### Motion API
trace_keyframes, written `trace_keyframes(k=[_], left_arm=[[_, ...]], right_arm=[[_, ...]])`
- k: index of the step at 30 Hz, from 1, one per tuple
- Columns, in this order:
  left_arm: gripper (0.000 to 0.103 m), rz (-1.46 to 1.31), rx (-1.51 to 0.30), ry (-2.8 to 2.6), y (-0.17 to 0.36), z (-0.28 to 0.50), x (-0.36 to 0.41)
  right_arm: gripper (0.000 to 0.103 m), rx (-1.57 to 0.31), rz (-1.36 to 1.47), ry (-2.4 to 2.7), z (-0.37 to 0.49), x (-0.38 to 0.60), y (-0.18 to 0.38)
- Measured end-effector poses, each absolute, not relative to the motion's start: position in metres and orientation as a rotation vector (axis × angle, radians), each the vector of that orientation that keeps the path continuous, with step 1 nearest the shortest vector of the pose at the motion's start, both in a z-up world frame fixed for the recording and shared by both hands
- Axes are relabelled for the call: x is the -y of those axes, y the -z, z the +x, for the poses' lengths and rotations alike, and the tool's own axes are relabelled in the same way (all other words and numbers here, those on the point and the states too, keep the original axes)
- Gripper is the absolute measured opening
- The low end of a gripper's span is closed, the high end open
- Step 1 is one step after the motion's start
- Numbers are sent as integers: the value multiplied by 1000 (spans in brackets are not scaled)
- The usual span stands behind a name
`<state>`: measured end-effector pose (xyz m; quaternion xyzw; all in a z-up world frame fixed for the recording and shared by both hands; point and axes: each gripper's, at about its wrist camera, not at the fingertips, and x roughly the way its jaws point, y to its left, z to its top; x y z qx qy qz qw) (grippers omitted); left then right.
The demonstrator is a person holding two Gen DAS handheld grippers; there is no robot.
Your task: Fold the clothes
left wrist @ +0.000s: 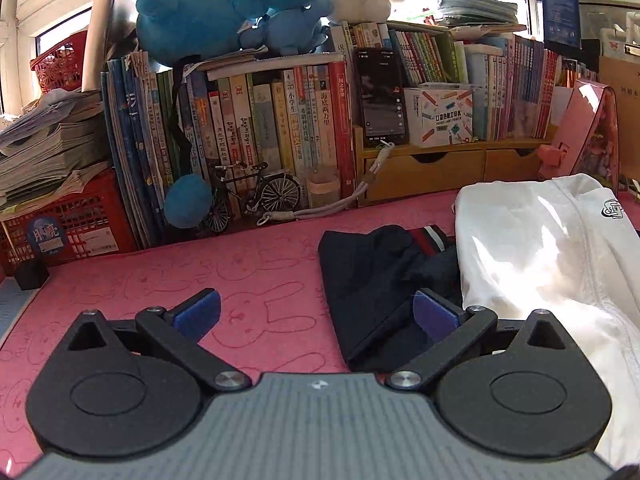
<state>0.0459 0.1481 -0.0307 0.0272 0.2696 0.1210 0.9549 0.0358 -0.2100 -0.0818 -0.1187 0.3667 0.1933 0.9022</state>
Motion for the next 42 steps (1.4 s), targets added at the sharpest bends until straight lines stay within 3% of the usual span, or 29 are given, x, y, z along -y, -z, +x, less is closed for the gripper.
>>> trace_keyframes(k=[3,8,10,13,15,16,26,33,42], left_arm=[[103,92,-593,-267,55,86,-141],[100,-31,-766,-215,96,133,-135],[97,-88,-746,-205,99,133,-140],[53,-92,-707,-196,93,129,-137],[7,-98,-694,-256,90,129,-134],[4,-111,-679,-295,87,129,-140],[3,-108,-452,-720,26,63,-243],[3,-115,-363,-1060,-26,-17,-367],[3,-131,-530,-1238,33,-49,-452]], right_arm=[[39,-761,-192,-377,32,227,85],[50,-701,-251,-349,26,220,91],[53,-672,-284,-339,26,214,93],[56,-665,-248,-330,31,217,96],[60,-673,-197,-324,35,222,97],[60,-677,-175,-323,37,224,98],[61,-681,-209,-337,35,214,97],[70,-659,-205,-436,33,182,82],[76,-671,-212,-534,33,147,65]])
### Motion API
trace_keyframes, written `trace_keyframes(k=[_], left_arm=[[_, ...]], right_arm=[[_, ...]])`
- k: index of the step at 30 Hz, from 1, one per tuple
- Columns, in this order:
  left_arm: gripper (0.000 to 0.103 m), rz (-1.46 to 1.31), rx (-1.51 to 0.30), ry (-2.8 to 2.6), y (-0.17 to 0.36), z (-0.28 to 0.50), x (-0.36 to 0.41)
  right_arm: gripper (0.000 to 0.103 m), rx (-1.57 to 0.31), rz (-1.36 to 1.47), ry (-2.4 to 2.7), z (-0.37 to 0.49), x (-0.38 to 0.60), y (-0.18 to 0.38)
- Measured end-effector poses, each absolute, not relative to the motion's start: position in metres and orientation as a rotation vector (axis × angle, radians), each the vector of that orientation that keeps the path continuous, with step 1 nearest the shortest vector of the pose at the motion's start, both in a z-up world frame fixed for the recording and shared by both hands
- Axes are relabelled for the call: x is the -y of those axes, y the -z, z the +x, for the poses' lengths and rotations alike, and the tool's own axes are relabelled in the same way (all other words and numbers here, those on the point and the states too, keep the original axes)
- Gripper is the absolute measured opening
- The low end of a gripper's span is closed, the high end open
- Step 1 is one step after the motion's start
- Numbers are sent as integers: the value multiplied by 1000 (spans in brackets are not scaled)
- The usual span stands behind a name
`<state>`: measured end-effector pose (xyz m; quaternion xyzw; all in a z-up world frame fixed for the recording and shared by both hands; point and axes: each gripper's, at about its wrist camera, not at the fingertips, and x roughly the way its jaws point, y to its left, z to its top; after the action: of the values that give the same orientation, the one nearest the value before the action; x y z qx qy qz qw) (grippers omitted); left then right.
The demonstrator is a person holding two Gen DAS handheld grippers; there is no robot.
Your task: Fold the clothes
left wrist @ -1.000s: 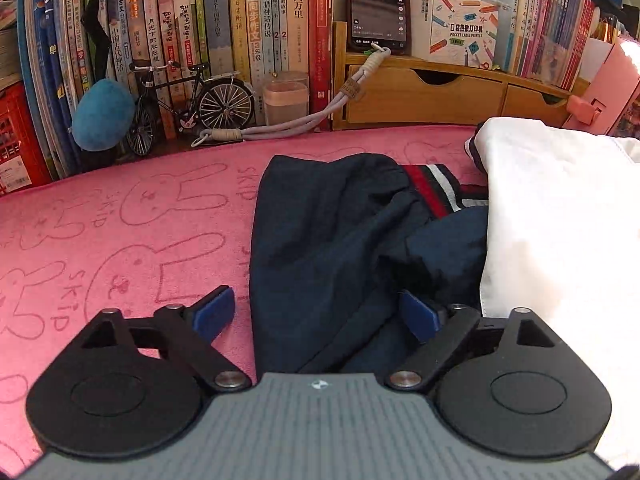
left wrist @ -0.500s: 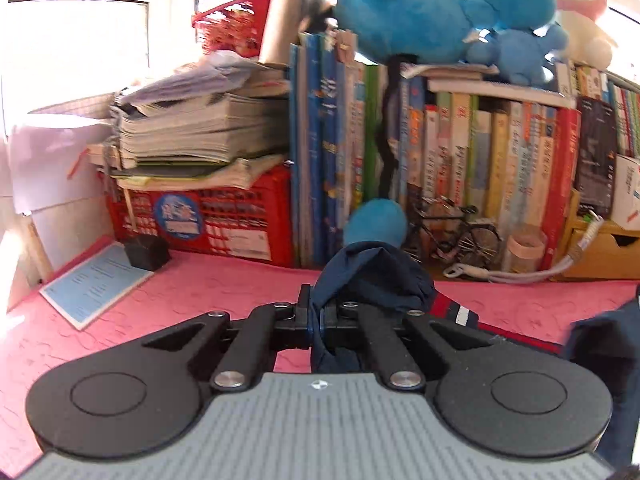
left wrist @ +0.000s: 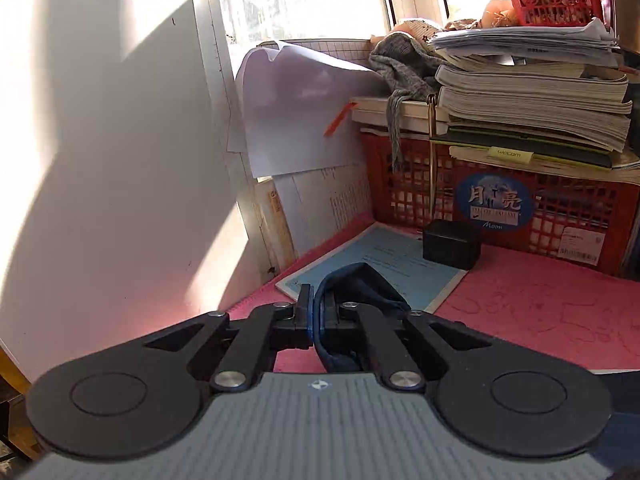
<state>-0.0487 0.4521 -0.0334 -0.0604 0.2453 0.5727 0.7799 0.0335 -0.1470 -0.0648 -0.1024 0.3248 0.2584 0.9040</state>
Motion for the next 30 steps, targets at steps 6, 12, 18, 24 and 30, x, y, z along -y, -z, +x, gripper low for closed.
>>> trace_keyframes(k=[6,12,18,24,30], left_arm=[[4,-306,-590,-1279,62,-47,-481],[6,-446,-686,-1223,83,-55,-497],[13,-794,-474,-1098,82,-110,-529],[31,-360,-647,-1095,70,-115,-487],[52,130,-677,-1050,67,-112,-409]], right_arm=[[82,-690,-253,-474,27,157,64],[83,-735,-235,-430,39,162,72],[83,-758,-253,-435,45,154,81],[85,-766,-260,-435,45,150,87],[86,-775,-255,-426,46,149,90]])
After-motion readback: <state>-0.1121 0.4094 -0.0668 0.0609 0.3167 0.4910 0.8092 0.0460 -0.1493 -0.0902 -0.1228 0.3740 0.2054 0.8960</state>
